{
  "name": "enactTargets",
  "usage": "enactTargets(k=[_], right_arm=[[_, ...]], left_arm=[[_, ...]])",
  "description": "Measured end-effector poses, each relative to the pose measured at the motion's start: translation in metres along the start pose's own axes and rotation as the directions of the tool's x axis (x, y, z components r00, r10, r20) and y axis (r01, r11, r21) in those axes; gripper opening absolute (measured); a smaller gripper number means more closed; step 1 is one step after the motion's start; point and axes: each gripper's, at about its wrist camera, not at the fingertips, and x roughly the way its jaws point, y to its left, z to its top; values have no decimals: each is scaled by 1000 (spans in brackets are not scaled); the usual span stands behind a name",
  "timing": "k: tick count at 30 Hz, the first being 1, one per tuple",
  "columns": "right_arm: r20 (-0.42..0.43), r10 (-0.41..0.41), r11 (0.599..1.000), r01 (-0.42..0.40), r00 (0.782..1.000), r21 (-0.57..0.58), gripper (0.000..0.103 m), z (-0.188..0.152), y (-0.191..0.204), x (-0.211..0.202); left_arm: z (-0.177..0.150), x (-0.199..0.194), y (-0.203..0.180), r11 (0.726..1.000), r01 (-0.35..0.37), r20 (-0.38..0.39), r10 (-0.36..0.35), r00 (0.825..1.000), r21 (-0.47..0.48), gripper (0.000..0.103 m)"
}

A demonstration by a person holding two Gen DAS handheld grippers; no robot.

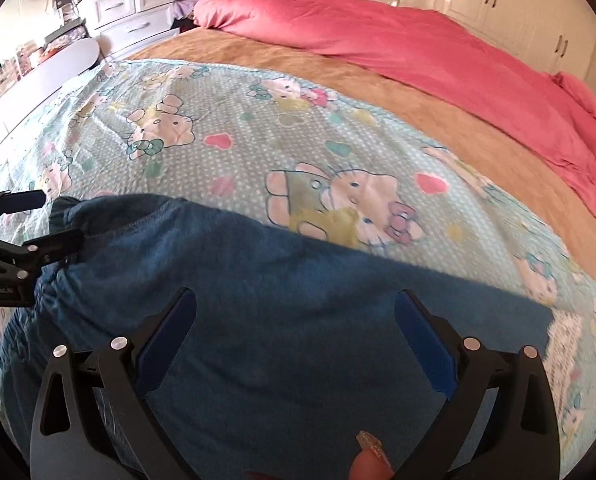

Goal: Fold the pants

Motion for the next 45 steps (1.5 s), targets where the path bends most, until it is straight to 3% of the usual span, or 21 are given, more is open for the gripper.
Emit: enactTargets(k=[13, 14, 17, 19, 22, 29, 30, 31, 33, 36, 40, 45], right_arm=[[-55, 15, 993, -21, 998, -112, 99, 25, 5, 40], [-56, 14, 992, -21, 998, -123, 99, 25, 6, 42], [-59, 11, 988, -20, 998, -154, 99, 28, 10, 46], [-60, 11, 986, -21, 998, -165, 99, 30, 10, 48], [-60, 16, 983, -27, 998, -180, 99, 32, 11, 51], [-69, 47, 974, -61, 997, -217, 98, 31, 14, 50], [-70, 54, 972, -69, 996, -225, 94, 30, 15, 50], [-70, 72, 968, -86, 995, -234, 76, 28, 17, 48], [-69, 133, 961, -146, 989, -235, 52, 25, 22, 43], [-50, 142, 951, -151, 989, -270, 21, 19, 33, 34], [-11, 136, 959, -135, 991, -248, 9, 8, 35, 18], [55, 173, 970, -161, 983, -180, 7, -3, 28, -10]], left_arm=[[7, 15, -1, 999, 47, 3, -47, 999, 28, 93], [7, 16, -2, 998, 58, 4, -58, 998, 28, 90], [8, 17, -4, 995, 91, 12, -91, 996, 38, 65], [8, 17, -7, 991, 116, 20, -117, 993, 61, 42], [7, 11, -6, 985, 161, 44, -164, 985, 67, 27], [6, -13, -7, 971, 218, 105, -228, 968, 98, 23], [6, -16, -8, 970, 223, 114, -234, 966, 101, 23], [5, -20, -8, 967, 232, 120, -244, 962, 106, 23], [3, -25, -8, 963, 245, 126, -258, 958, 110, 23], [0, -28, -8, 963, 244, 128, -258, 958, 114, 23], [-4, -31, -6, 964, 240, 134, -255, 958, 116, 23], [-10, -41, -7, 965, 232, 152, -250, 956, 123, 23]])
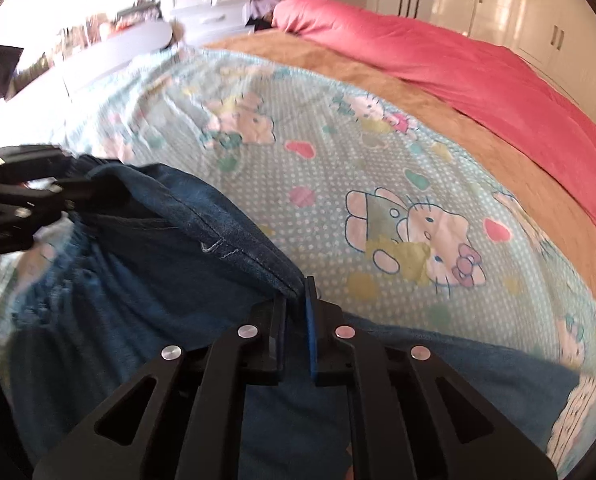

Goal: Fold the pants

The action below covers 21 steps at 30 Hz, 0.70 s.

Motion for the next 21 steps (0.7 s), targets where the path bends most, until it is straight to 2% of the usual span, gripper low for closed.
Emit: enactTargets(k=[10, 21], right_arm=[[132, 23, 994, -38, 991, 106, 7, -32, 17, -79], [186, 63, 988, -88, 980, 128, 7, -81, 55, -137]], left_arm=[[-11, -33, -20, 999, 10, 60, -12, 998, 38, 23], [-52, -80, -41, 997, 48, 103, -54, 993, 56, 24]])
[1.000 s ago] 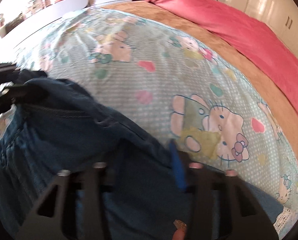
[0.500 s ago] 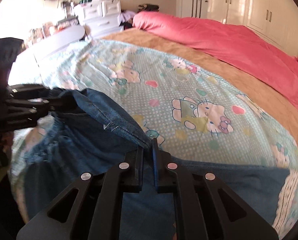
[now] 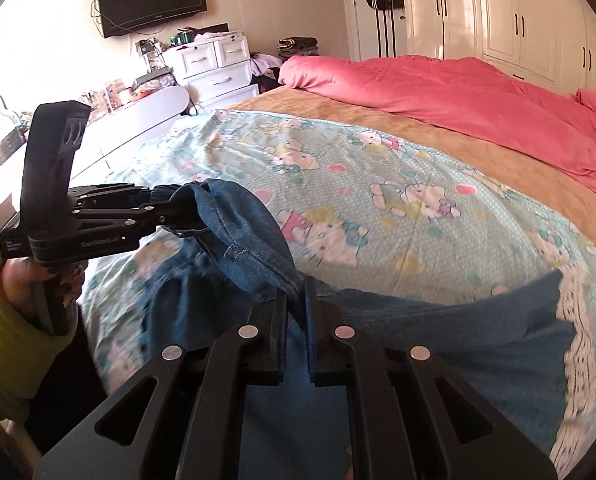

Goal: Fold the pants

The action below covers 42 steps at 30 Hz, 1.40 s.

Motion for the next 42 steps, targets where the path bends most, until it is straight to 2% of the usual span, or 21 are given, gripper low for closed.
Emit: enactTargets(k=[8, 13, 22, 27, 32, 36, 40, 42], right_arm=[[-6, 20, 1000, -20, 1000, -4, 7, -27, 23, -24], [-25, 12, 999, -13, 1000, -52, 7, -41, 42, -31], [-136, 15, 990, -34, 991, -138, 7, -80, 82, -16], [-190, 19, 993, -41, 982, -113, 7, -95, 87, -1], [-212, 24, 994, -46, 977, -99, 10, -101, 88, 6], [-207, 30, 994, -50, 978, -95, 10, -102, 89, 4], [-203, 49, 994, -66, 978, -82, 14, -102, 89, 2], [-209, 58, 994, -75, 976, -76, 17, -103, 90, 1]], left_arm=[[-22, -24, -10, 1000, 26, -5, -26, 1000, 3, 25], [-39, -30, -10, 999, 21, -48, -19, 999, 38, 28], [-69, -26, -7, 996, -25, -146, 38, 989, 91, 35], [-79, -22, 1, 997, -36, -197, 48, 979, 64, 44], [-95, -37, 12, 999, -29, -233, 35, 972, 30, 45], [-101, -64, 20, 998, -67, -213, 64, 975, -7, 44], [-82, -86, 12, 998, 5, -117, -12, 993, -56, 39], [-71, -78, -2, 997, 59, -99, -63, 993, -43, 39]])
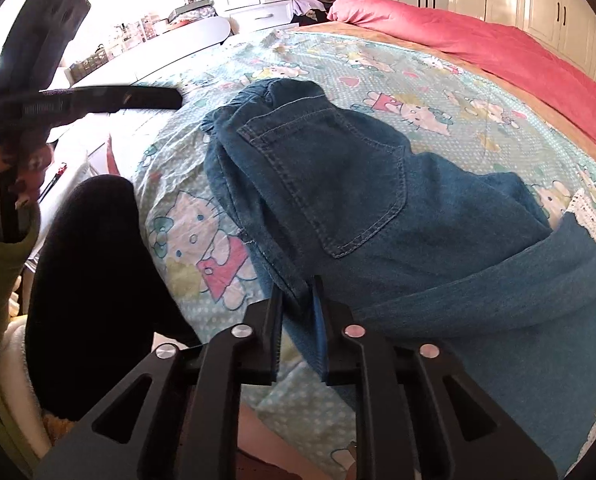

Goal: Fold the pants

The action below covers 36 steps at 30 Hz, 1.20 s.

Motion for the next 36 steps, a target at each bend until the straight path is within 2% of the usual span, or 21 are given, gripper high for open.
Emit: enactTargets(k=[2, 4, 7, 10, 12, 16, 20, 21, 23, 24, 27, 30, 32, 34, 36], right_arm=[[-4, 12, 1000, -12, 1000, 1, 21, -2, 2, -3], [4, 36, 999, -37, 999, 24, 22, -2, 1, -11], [54, 93, 992, -97, 994, 82, 22, -1, -7, -30], [101, 28, 994, -39, 995, 103, 22, 4, -16, -41], [84, 3, 992, -13, 996, 128, 22, 5, -22, -33], [-62, -38, 985, 48, 997, 164, 21, -4, -31, 6], [-23, -21, 981, 25, 1000, 194, 23, -3, -36, -4], [-1, -29, 979, 28, 1000, 203, 27, -2, -39, -11], [39, -54, 976, 44, 998, 213, 36, -1, -45, -26], [54, -79, 973, 65, 995, 221, 45, 0, -48, -34], [80, -135, 960, 110, 988, 259, 50, -1, -65, -49], [93, -207, 935, 169, 974, 312, 63, -6, -82, -62], [98, -241, 917, 194, 966, 348, 65, -10, -95, -69], [96, -290, 894, 234, 952, 381, 75, -15, -109, -78], [94, -319, 876, 256, 943, 408, 78, -14, -119, -81]], left_arm=[[6, 17, -11, 999, 36, -19, -36, 999, 16, 38], [8, 42, -15, 999, 41, -62, -39, 997, 30, 35], [2, 68, -15, 998, -20, -113, 26, 993, 52, 31], [-5, 70, -14, 999, -10, -105, 15, 994, 48, 31], [-5, 69, -13, 999, -11, -102, 16, 995, 51, 31], [-8, 71, -12, 999, 1, -100, 4, 995, 49, 31], [-8, 68, -14, 999, -13, -81, 17, 997, 51, 31], [-7, 65, -15, 999, -17, -75, 21, 997, 49, 31], [-5, 57, -20, 998, -19, -53, 22, 998, 54, 39], [-4, 53, -23, 998, -15, -45, 17, 999, 57, 45], [-1, 45, -33, 997, -10, -27, 12, 1000, 76, 53], [2, 42, -39, 997, 7, -24, -5, 1000, 72, 61], [4, 41, -45, 997, 19, -22, -17, 1000, 72, 65], [7, 40, -55, 996, 35, -22, -33, 999, 86, 71], [10, 41, -66, 993, 55, -21, -53, 998, 104, 75]])
